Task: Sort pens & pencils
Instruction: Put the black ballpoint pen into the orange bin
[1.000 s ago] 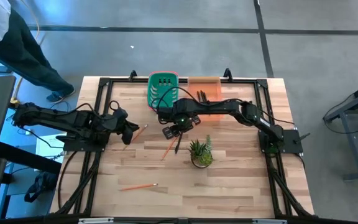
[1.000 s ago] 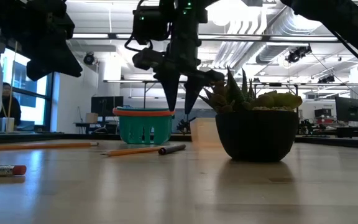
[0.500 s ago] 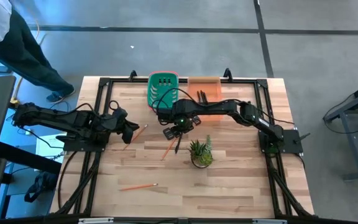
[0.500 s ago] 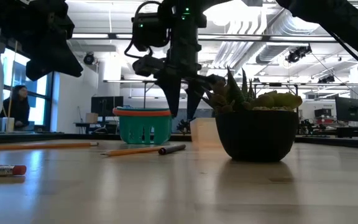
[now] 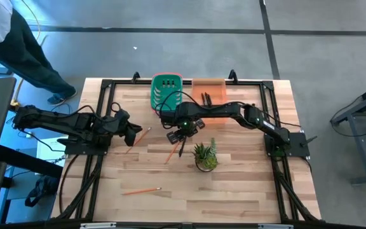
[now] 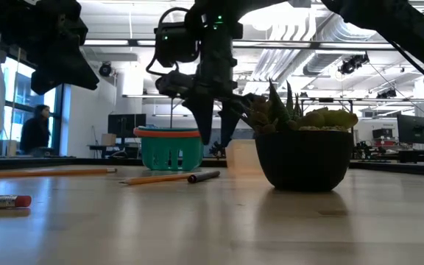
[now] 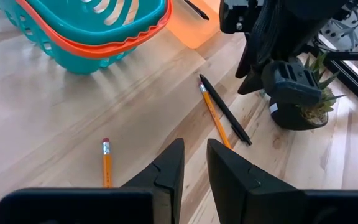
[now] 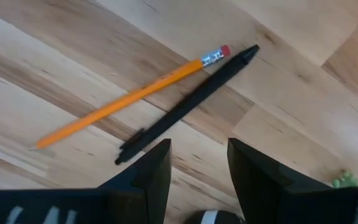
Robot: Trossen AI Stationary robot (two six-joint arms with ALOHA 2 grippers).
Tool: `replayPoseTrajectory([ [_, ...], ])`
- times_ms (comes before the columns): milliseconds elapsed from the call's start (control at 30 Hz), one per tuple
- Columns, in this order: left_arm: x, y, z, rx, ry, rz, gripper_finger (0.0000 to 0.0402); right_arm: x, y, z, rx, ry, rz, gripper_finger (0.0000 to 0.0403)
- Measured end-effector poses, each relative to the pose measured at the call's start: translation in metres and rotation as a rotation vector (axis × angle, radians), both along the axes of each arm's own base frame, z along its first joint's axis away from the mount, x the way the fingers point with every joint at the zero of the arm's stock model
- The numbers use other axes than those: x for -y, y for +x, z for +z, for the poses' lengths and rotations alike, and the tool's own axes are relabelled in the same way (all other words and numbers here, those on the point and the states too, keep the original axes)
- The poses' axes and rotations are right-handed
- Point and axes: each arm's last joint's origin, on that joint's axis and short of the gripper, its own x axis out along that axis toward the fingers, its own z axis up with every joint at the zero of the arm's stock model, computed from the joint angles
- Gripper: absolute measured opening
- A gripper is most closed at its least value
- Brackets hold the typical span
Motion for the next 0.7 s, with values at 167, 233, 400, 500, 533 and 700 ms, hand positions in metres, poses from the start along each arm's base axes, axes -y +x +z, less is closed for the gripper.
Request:
replayPoseTrajectory([
  [167, -0.0002, -0.0001, 0.0000, 0.000, 0.004, 0.005, 0.0058, 0.0000, 0.0008, -0.0030, -0.003, 0.008, 0.007, 0.0149],
  [233, -0.0002, -0.0001, 0.0001, 0.000, 0.005, 0.006, 0.0058, -0.0001, 0.0009, -0.0056, -0.013, 0.012, 0.007, 0.0149],
  [400, -0.0002, -0.0001, 0.0001, 0.000, 0.005, 0.006, 0.0058, -0.0001, 0.0017, -0.0080, -0.014, 0.017, 0.007, 0.0149],
  [500, -0.0004, -0.0001, 0.0001, 0.000, 0.009, 0.011, 0.0058, 0.0009, 0.0020, -0.0080, -0.014, 0.016, -0.011, 0.0149],
  [533, -0.0005, -0.0001, 0.0001, 0.000, 0.010, 0.013, 0.0058, 0.0018, 0.0016, -0.0080, -0.019, 0.017, -0.024, 0.0149],
  [700, -0.0005, -0.0002, 0.0001, 0.000, 0.012, 0.016, 0.0058, 0.0021, 0.0007, -0.0087, -0.039, 0.040, -0.079, 0.0149],
])
